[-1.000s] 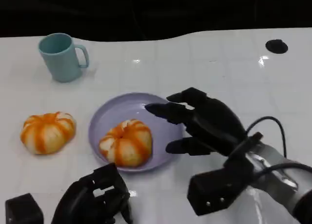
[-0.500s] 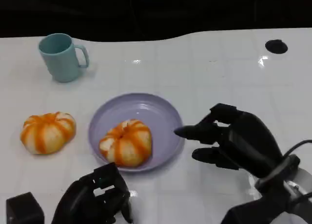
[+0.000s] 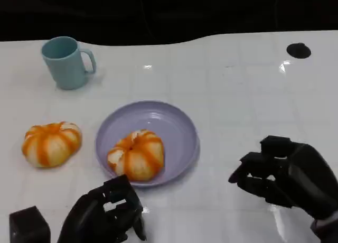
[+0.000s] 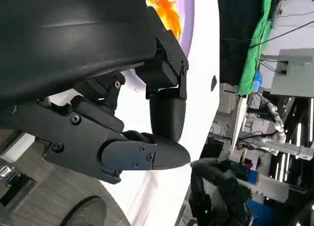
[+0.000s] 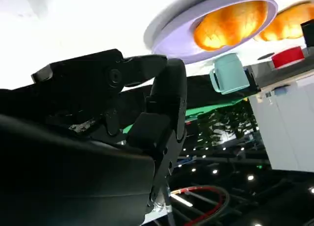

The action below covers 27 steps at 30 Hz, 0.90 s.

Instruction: Grasp the bread from the table and place it into the plate.

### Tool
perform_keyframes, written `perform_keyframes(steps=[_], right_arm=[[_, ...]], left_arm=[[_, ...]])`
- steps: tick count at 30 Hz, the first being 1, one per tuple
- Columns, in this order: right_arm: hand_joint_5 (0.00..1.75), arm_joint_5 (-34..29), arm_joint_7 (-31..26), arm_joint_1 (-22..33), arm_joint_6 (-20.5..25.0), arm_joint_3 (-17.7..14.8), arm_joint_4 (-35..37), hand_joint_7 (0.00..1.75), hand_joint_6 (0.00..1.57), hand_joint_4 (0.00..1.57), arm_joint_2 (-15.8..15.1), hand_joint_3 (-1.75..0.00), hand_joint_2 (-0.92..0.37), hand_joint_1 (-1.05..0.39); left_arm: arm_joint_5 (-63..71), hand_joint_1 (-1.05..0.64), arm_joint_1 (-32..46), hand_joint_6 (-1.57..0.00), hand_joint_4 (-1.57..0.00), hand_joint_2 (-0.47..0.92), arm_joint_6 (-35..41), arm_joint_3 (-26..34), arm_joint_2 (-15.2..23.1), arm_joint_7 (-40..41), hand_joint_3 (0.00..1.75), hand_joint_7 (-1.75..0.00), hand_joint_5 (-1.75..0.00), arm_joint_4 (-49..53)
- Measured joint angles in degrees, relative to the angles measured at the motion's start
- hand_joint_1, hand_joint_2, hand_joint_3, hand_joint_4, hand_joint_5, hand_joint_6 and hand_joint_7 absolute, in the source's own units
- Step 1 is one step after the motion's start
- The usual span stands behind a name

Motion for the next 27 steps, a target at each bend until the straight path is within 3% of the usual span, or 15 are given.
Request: perform_keyframes(steps=[2, 12, 18, 27], right_arm=[[1.74, 0.7, -0.1, 1.5, -1.1, -0.7, -0.6, 1.36, 0.75, 0.84, -0.1, -1.04, -0.52, -0.16], [1.75, 3.2, 2.1, 9.1, -2.1, -4.1, -5.1, 1.36, 0.76, 0.88, 0.0, -1.24, -0.41, -0.17], [1.75, 4.6, 2.3, 10.4, -2.6, -4.5, -3.3, 1.44, 0.72, 0.87, 1.8, -1.26, -0.39, -0.14], [1.75, 11.3, 5.0, 9.6, -7.2, -4.8, 3.5, 1.48, 0.67, 0.88, 4.2, -1.27, -0.4, -0.18]], left_arm=[[0.0, -0.57, 0.0, -0.69, -0.77, 0.78, 0.0, 0.0, 0.0, 0.0, 0.51, -1.49, -1.75, 0.1], [0.0, -0.58, -0.1, -0.71, -0.78, 0.77, 0.0, 0.1, 0.0, 0.0, 0.52, -1.49, -1.75, 0.5], [0.0, -0.59, -0.2, -0.71, -0.77, 0.76, 0.0, 0.2, 0.1, 0.0, 0.53, -1.48, -1.75, 0.8], [0.0, -0.59, -0.2, -0.71, -0.76, 0.77, 0.0, 0.5, 0.5, 0.0, 0.52, -1.47, -1.75, 0.8]])
